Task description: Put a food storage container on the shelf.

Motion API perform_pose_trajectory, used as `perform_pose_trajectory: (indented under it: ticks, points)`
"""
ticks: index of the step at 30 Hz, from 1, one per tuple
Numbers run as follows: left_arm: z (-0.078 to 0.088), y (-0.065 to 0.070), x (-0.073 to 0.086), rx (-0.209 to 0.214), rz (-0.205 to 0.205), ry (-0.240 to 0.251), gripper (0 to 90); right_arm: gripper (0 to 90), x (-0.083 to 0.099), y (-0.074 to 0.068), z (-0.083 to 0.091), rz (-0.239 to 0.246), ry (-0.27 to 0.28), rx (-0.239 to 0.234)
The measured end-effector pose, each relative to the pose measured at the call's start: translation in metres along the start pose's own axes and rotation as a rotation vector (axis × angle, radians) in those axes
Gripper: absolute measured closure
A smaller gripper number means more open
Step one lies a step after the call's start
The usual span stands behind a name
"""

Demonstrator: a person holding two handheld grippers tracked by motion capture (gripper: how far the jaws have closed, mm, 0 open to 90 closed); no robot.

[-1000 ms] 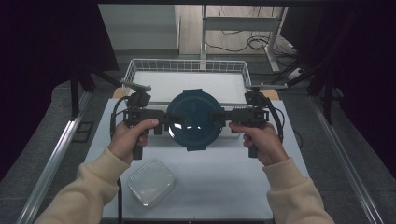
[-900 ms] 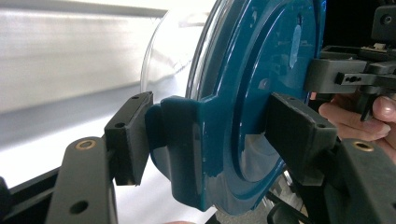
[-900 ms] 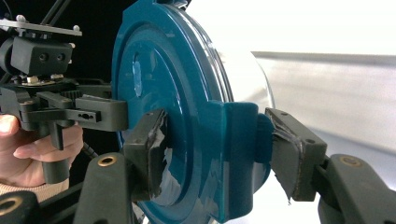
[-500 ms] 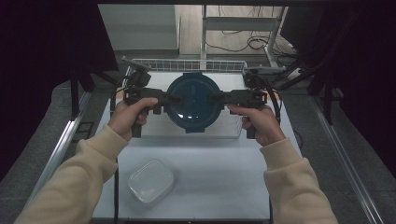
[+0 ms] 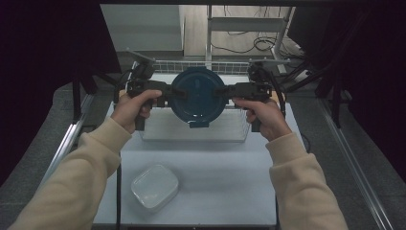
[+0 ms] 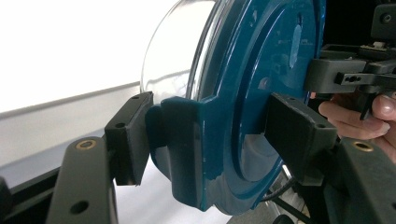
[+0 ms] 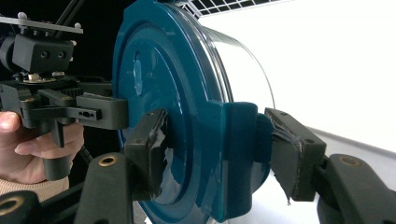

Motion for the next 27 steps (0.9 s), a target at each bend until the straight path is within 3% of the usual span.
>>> perform_pose_trajectory:
  ticks: [16, 27]
  points:
    - [0.001, -0.03, -0.028, 0.018, 0.025, 0.004, 34.2, 41.2, -0.036, -0.004, -0.02, 0.01, -0.008, 0.014]
    - [-0.006, -0.051, -0.039, 0.015, 0.035, -0.01, 34.1, 41.3, -0.053, 0.004, -0.034, -0.029, -0.034, 0.021]
Point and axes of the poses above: each handheld gripper's, and its own axes: z roughly backward along the jaws, x roughly out of its underside, y roughly to its right, the point moved 5 cm from there along -z, roughly forward along the jaws, and after that the axes turned 14 degrees about -z, right-handed, at the moved point
